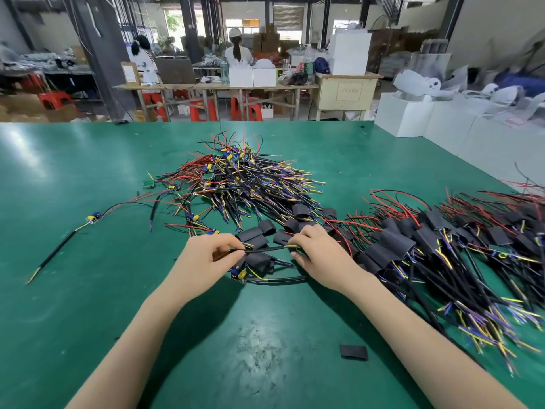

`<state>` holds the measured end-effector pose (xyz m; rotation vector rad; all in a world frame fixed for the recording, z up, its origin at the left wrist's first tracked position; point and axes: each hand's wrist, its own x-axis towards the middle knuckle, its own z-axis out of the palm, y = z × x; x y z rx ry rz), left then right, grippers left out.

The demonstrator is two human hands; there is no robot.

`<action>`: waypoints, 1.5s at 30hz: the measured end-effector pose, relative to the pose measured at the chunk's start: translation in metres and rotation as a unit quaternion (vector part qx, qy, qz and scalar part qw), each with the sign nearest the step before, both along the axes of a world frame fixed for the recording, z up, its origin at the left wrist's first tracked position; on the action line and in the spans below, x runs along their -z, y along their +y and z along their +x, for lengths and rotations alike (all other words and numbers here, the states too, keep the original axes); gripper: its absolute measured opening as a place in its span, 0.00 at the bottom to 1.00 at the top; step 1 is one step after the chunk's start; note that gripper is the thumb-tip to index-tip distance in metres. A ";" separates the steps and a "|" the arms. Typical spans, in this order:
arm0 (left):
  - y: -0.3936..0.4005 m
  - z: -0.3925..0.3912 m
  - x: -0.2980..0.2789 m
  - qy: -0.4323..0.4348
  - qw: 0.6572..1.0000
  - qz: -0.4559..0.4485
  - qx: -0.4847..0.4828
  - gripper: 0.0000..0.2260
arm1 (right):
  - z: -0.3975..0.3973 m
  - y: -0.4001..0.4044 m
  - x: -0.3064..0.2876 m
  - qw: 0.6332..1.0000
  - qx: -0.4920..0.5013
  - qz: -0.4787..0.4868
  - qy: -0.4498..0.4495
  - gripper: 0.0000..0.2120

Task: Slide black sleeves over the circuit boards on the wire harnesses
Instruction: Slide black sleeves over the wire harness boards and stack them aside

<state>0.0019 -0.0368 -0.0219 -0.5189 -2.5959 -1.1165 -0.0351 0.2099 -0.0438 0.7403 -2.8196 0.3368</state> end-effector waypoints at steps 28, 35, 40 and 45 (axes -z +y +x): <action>-0.014 -0.012 0.015 0.040 0.990 0.026 -0.133 0.04 | -0.041 -0.033 -0.047 0.984 0.079 0.050 -0.150 0.17; -0.014 -0.011 0.014 0.036 0.990 0.021 -0.138 0.03 | -0.041 -0.038 -0.059 0.971 0.126 0.085 -0.186 0.20; -0.014 -0.010 0.013 0.026 0.988 0.036 -0.149 0.03 | -0.041 -0.032 -0.055 0.971 0.087 0.029 -0.219 0.14; -0.015 -0.011 0.012 0.017 0.986 0.052 -0.158 0.03 | -0.043 -0.031 -0.052 0.968 0.075 0.030 -0.237 0.20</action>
